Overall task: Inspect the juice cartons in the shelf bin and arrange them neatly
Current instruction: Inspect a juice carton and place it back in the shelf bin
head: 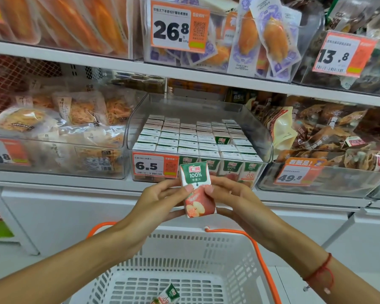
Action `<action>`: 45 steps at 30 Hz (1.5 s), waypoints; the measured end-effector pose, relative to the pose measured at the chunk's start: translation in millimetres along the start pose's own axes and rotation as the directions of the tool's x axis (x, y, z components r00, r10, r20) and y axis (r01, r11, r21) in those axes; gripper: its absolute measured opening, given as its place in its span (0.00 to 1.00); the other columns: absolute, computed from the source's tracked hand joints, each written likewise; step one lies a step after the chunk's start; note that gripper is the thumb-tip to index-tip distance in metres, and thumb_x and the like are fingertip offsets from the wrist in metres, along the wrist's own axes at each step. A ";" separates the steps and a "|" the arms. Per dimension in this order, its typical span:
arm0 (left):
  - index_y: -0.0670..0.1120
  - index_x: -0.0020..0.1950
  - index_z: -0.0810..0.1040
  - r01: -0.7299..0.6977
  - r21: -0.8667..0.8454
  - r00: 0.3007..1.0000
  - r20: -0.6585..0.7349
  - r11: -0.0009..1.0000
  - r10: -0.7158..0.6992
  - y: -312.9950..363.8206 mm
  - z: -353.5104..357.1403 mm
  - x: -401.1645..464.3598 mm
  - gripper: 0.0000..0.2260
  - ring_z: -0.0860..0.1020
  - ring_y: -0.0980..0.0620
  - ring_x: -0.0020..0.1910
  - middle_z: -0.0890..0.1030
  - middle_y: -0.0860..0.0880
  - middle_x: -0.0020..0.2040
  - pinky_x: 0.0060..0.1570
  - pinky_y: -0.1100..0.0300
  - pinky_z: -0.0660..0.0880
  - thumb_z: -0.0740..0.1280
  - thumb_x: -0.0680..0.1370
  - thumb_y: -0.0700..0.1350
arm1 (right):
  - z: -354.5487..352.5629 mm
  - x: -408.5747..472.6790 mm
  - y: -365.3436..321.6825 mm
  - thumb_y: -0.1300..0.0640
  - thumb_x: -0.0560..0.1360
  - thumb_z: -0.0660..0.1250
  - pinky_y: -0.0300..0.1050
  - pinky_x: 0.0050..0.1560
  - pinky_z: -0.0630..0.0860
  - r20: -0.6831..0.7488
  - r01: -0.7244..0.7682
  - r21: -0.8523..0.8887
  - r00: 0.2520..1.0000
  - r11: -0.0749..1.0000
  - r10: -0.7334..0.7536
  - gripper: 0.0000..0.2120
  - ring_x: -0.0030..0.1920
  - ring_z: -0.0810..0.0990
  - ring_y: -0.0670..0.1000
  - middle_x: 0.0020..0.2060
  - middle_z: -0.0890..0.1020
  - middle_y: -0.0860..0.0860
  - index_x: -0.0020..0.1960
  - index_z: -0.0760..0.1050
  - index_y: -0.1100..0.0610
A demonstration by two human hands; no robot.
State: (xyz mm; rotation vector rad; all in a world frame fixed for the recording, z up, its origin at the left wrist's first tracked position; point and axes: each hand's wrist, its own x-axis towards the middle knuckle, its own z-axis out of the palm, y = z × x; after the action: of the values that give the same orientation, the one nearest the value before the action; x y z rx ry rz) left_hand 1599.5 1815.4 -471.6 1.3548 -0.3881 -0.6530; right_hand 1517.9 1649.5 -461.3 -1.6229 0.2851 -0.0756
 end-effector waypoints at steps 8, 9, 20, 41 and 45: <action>0.55 0.57 0.82 -0.095 0.158 0.993 -0.052 0.983 0.104 -5.6 -6.0 6.3 0.09 0.83 0.58 0.50 0.85 0.56 0.51 0.44 0.68 0.80 0.68 0.77 0.47 | 3.1 2.2 5.6 0.55 0.68 0.78 0.37 0.46 0.79 -0.172 -0.016 -0.157 0.985 0.988 -0.011 0.19 0.50 0.83 0.46 0.51 0.83 0.49 0.58 0.79 0.48; 0.56 0.56 0.82 -0.101 0.187 0.991 -0.072 0.977 0.116 -7.3 -6.8 7.0 0.09 0.83 0.59 0.50 0.85 0.57 0.51 0.44 0.68 0.80 0.69 0.76 0.47 | 3.7 1.9 6.6 0.54 0.67 0.79 0.37 0.44 0.80 -0.206 -0.008 -0.222 0.978 0.975 -0.039 0.21 0.48 0.83 0.46 0.50 0.82 0.49 0.58 0.79 0.48; 0.54 0.52 0.83 0.051 0.180 0.997 -0.069 0.982 -0.039 -7.5 -0.4 9.7 0.20 0.84 0.62 0.44 0.86 0.57 0.45 0.43 0.67 0.77 0.72 0.64 0.60 | 7.0 -3.1 11.4 0.51 0.65 0.80 0.36 0.38 0.78 -0.160 0.181 -0.490 0.943 0.852 -0.293 0.17 0.39 0.78 0.41 0.40 0.80 0.44 0.48 0.76 0.45; 0.54 0.53 0.83 -0.033 0.223 0.998 -0.048 0.974 0.044 10.4 -9.5 13.1 0.21 0.83 0.63 0.48 0.86 0.57 0.47 0.42 0.67 0.78 0.72 0.64 0.62 | -1.0 -0.3 0.2 0.51 0.64 0.80 0.39 0.55 0.78 0.018 0.041 -0.087 0.999 0.995 -0.040 0.23 0.50 0.85 0.47 0.50 0.86 0.46 0.57 0.80 0.49; 0.48 0.53 0.82 0.007 0.183 0.989 -0.149 0.983 0.021 6.6 -7.1 12.9 0.17 0.85 0.57 0.44 0.87 0.52 0.43 0.41 0.65 0.82 0.75 0.67 0.53 | 4.4 4.1 3.9 0.51 0.60 0.82 0.37 0.40 0.80 -0.235 0.046 -0.320 0.964 0.946 -0.127 0.25 0.39 0.82 0.41 0.40 0.84 0.42 0.55 0.79 0.49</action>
State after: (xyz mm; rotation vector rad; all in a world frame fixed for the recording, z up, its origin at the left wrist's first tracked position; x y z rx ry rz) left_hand 1615.1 1813.3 -468.0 1.5670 -0.3368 -0.5144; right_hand 1522.2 1652.7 -466.0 -1.9446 0.4389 -0.3218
